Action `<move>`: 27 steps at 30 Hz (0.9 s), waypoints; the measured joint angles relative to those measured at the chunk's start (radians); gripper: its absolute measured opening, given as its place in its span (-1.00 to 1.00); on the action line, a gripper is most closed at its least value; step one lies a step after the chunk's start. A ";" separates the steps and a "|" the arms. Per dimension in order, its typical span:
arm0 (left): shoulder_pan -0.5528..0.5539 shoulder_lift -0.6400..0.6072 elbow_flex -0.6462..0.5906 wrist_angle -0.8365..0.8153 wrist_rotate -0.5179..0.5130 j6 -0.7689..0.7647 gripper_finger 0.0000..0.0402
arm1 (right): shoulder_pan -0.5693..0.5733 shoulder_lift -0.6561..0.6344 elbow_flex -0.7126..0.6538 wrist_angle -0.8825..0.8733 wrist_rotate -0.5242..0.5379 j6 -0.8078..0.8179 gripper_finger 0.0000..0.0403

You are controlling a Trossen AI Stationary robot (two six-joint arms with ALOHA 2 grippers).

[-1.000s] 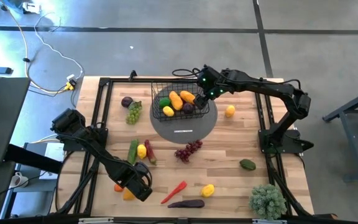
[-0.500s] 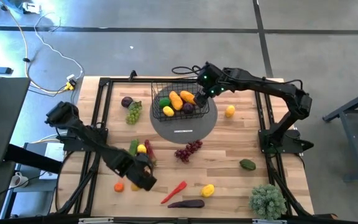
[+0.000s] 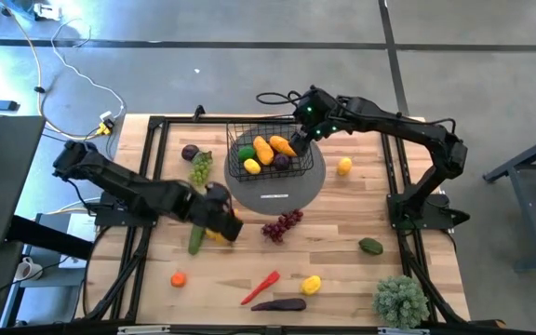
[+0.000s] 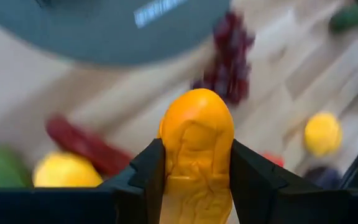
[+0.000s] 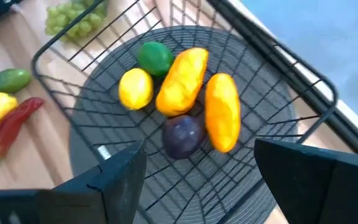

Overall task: Build produce basket
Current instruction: Put the mango into the wire basket

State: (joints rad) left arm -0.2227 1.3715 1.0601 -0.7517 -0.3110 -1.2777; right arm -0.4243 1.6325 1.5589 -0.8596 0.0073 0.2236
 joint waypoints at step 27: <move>0.729 -0.114 0.000 0.479 0.227 1.036 -0.36 | -0.076 0.000 0.000 0.101 0.081 0.194 0.38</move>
State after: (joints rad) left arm 0.5067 1.2572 1.0603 -0.2723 -0.0839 -0.2418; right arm -0.4999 1.6325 1.5589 -0.7582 0.0879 0.4178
